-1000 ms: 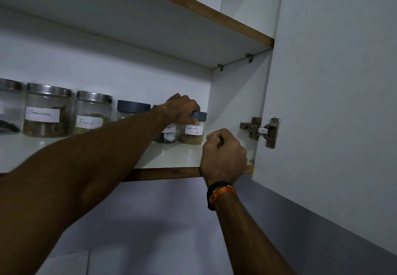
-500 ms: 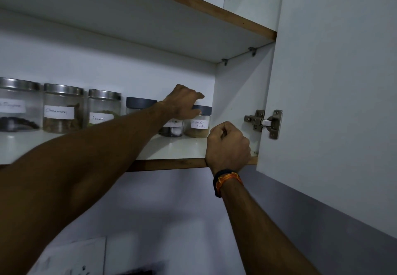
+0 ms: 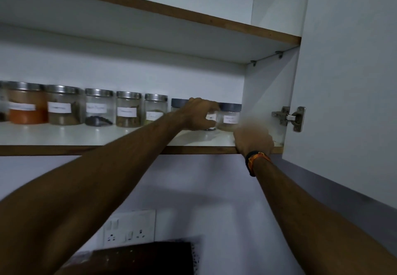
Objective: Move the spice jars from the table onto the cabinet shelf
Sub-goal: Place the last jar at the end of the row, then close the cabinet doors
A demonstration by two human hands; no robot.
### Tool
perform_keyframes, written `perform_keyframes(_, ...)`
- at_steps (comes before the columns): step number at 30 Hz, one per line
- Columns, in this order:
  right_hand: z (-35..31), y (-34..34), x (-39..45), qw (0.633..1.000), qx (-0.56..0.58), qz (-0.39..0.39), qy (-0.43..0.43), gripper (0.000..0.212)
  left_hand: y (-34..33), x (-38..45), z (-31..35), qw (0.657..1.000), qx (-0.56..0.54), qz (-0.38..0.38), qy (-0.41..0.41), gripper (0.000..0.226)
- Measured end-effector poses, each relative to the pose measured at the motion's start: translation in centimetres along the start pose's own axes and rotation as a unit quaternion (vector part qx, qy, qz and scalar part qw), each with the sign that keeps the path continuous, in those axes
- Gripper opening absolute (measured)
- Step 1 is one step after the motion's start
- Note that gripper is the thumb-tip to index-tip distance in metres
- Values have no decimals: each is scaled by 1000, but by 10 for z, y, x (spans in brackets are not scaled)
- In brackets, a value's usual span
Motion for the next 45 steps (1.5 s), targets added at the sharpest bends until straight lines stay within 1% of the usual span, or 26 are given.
perform_keyframes(4,-9,5,-21,999,-20,-25,34,25,18,-40,3,1000,11,-22,14,52)
perform_keyframes(8,-26,9,-52,995,-36,0,96,25,37,-80,5,999,15,-31,36,51)
perform_keyframes(12,-53,9,-81,984,-11,5,175,22,54,-117,7,997,19,-49,61,54)
perform_keyframes(16,-91,-1,-112,965,8,-28,260,21,73,-164,0,995,11,-45,94,57)
perform_keyframes(19,-118,-9,-136,948,28,-52,312,20,87,-209,-8,992,29,-43,118,59)
perform_keyframes(24,-161,-19,-183,921,66,-75,376,20,116,-274,-17,984,70,-44,160,59)
perform_keyframes(30,-219,-21,-234,892,116,-110,423,21,165,-335,-13,970,148,-39,186,57)
perform_keyframes(35,-274,-9,-275,860,186,-116,461,20,218,-380,-2,953,218,-42,208,51)
perform_keyframes(38,-304,2,-296,843,218,-118,477,21,248,-405,4,938,259,-43,229,51)
perform_keyframes(42,-341,19,-324,813,261,-129,504,23,287,-439,14,913,317,-26,256,53)
perform_keyframes(45,-369,34,-346,790,281,-128,530,23,318,-467,20,886,371,-2,278,50)
Point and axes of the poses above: each hand's wrist, its own x-axis towards the middle knuckle, its own y-axis out of the back of the hand, z = x × y, the point moved 5 cm from there along x, towards the middle knuckle, and after that the axes turned 5 degrees about -y, right-handed, at the moved point
